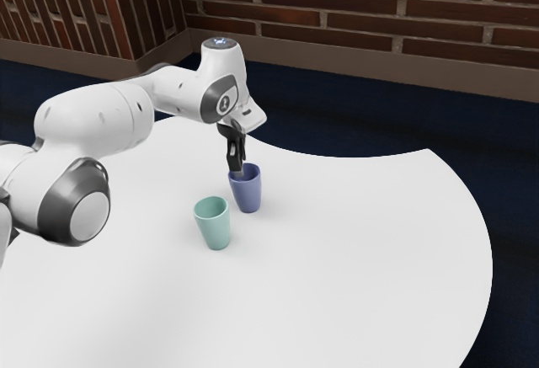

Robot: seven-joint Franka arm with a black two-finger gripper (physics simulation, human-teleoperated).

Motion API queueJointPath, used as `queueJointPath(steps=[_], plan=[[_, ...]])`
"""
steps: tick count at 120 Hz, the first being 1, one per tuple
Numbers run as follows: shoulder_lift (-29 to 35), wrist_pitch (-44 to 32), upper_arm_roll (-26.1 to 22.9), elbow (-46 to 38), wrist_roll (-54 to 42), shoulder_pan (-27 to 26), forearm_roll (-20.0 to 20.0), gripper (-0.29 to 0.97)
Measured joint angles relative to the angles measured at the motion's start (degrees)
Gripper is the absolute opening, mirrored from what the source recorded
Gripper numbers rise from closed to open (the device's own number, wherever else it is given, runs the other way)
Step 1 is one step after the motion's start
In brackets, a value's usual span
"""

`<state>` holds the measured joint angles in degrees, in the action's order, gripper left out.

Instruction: Place the left cup onto the right cup

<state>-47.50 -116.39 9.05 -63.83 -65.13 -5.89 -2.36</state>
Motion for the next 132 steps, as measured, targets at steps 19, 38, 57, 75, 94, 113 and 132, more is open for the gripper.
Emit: queueJointPath(steps=[19,38,57,75,94,113,132], plan=[[0.07,-0.17,0.00,0.02,-0.32,0.00,-0.02,0.14],[0.08,-0.39,0.00,0.00,-0.55,0.00,-0.07,0.04],[0.02,-0.71,0.09,-0.01,-0.68,-0.01,-0.79,-0.03],[0.12,-0.87,0.09,-0.01,-0.75,-0.08,-1.06,-0.07],[0.24,-1.04,0.07,-0.11,-0.66,-0.09,-1.47,-0.09],[0.34,-1.21,0.10,-0.40,-0.39,-0.09,-2.18,-0.10],[0.86,-0.88,0.09,-0.82,-0.03,-0.10,-2.88,-0.11]])
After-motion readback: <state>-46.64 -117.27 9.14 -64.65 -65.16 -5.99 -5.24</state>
